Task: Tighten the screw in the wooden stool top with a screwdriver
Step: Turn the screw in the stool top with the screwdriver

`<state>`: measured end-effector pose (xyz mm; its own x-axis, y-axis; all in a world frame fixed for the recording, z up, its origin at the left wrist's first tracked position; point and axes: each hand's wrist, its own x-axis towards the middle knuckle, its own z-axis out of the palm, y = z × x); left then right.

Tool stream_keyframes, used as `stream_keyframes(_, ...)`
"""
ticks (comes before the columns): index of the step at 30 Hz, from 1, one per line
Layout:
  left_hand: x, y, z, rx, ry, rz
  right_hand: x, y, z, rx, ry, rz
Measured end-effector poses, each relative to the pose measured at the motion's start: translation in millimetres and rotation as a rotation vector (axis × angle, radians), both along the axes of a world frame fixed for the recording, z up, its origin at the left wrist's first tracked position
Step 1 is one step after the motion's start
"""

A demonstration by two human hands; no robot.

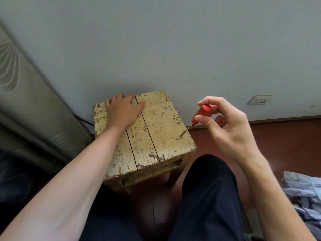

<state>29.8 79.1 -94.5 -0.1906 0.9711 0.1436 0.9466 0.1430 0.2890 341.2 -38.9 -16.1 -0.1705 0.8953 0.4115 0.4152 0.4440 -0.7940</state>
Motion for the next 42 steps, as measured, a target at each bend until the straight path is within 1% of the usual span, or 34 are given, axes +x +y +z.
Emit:
stream_keyframes(3,-1,0,0,0.002,-0.002,0.004,-2,-2,-2,0.024,-0.012,-0.036)
stream_keyframes(5,-1,0,0,-0.003,-0.002,0.002,-1,-3,0,0.075,-0.072,-0.017)
stream_keyframes(7,0,0,1,-0.003,-0.001,0.001,3,-2,2,0.112,-0.135,0.042)
stream_keyframes(10,0,-1,1,0.002,0.003,0.000,10,1,5,0.079,-0.172,0.140)
stream_keyframes(14,0,-1,1,0.003,0.002,0.002,9,1,3,0.013,-0.094,0.190)
stream_keyframes(19,0,-1,0,0.011,-0.006,0.001,5,1,3,0.016,-0.003,0.085)
stream_keyframes(25,0,-1,-1,0.011,0.000,0.001,-9,-1,3,0.112,-0.024,-0.052)
stream_keyframes(28,0,0,0,0.011,0.007,0.001,-10,-2,0,0.148,-0.024,-0.071)
stream_keyframes(31,0,0,0,0.012,0.012,0.001,-2,0,-3,0.155,-0.080,0.000)
stream_keyframes(33,0,0,-1,0.012,0.013,0.003,6,1,-3,0.086,-0.086,0.097)
stream_keyframes(37,-1,0,-2,0.010,0.014,0.003,10,0,-3,-0.049,0.008,0.232)
stream_keyframes(39,-1,0,-2,0.012,0.018,0.002,7,0,-3,-0.046,0.041,0.230)
stream_keyframes(42,0,1,-1,0.008,0.017,0.003,3,1,-2,0.014,0.043,0.147)
